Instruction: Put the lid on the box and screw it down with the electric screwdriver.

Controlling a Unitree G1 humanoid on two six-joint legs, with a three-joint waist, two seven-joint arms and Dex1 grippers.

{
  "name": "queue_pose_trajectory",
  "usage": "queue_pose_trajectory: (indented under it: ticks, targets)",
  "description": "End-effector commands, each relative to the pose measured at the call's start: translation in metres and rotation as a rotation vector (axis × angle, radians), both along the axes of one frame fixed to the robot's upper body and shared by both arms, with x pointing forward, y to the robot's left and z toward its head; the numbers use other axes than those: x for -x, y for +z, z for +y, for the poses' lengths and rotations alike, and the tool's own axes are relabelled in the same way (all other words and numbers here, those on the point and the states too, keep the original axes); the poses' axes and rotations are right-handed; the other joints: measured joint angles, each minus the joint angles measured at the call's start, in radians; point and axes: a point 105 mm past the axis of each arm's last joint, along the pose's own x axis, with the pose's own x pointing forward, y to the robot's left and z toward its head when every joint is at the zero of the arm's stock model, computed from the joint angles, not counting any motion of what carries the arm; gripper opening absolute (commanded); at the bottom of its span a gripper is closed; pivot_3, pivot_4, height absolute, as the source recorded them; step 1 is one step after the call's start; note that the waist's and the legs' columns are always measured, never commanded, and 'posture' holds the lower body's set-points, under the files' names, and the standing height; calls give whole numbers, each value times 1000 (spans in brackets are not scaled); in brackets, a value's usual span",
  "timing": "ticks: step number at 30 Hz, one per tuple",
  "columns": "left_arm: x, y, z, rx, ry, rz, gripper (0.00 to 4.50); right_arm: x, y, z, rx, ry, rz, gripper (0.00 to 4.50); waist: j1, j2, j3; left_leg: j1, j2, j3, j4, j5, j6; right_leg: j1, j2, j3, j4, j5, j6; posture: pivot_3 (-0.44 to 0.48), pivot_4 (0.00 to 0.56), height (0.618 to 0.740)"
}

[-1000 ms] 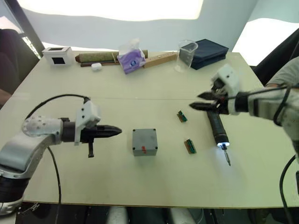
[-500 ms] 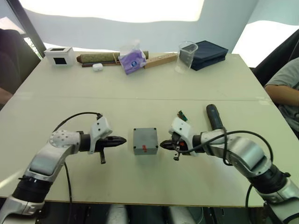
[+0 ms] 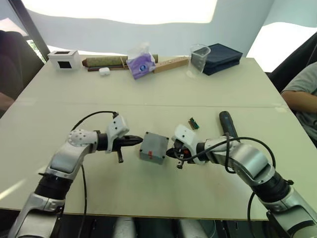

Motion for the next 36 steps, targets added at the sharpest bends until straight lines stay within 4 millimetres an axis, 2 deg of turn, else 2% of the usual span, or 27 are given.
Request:
queue_pose_trajectory:
  ticks: [1,5,9,13,18,22,26,30,36]
  targets:
    - [-3,2,-13,0,-42,-30,0,5,22,15,-51,64,-66,9,-2,0,0,0,0,0,0,0,0,0,0,0,0,0,0,0,150,740]
    - [-13,0,-11,2,-17,-30,0,9,23,16,-33,74,-57,9,-3,0,0,0,0,0,0,0,0,0,0,0,0,0,0,0,150,740]
    - [-16,-6,1,-38,-3,-27,0,10,30,13,-21,65,-72,9,-3,0,0,0,0,0,0,0,0,0,0,0,0,0,0,0,150,740]
    - [-12,-9,18,-85,-2,-16,0,5,39,1,-1,21,-107,9,-3,0,0,0,0,0,0,0,0,0,0,0,0,0,0,0,150,740]
    - [29,-9,36,-129,-134,67,0,-6,43,-24,26,-57,-126,9,-5,1,0,0,0,0,-1,0,0,-1,0,0,0,0,0,0,150,740]
    - [45,-8,38,-132,-170,97,0,-20,41,-31,26,-111,-148,9,-1,0,0,0,0,0,0,0,0,0,0,-1,1,0,0,0,150,740]
    - [42,-7,30,-113,-144,74,0,-33,35,-20,-35,-123,-142,9,-2,0,0,0,0,0,1,0,0,1,-1,-1,1,0,0,0,150,740]
    - [36,-4,23,-84,-122,50,0,-32,27,-4,-65,-76,-116,9,-2,0,0,0,0,-1,0,0,0,0,0,-1,1,0,0,0,150,740]
    - [25,-2,13,-85,-104,11,0,-25,18,5,-49,-21,-91,9,-2,0,0,0,0,0,1,0,0,0,0,-1,1,0,0,0,150,740]
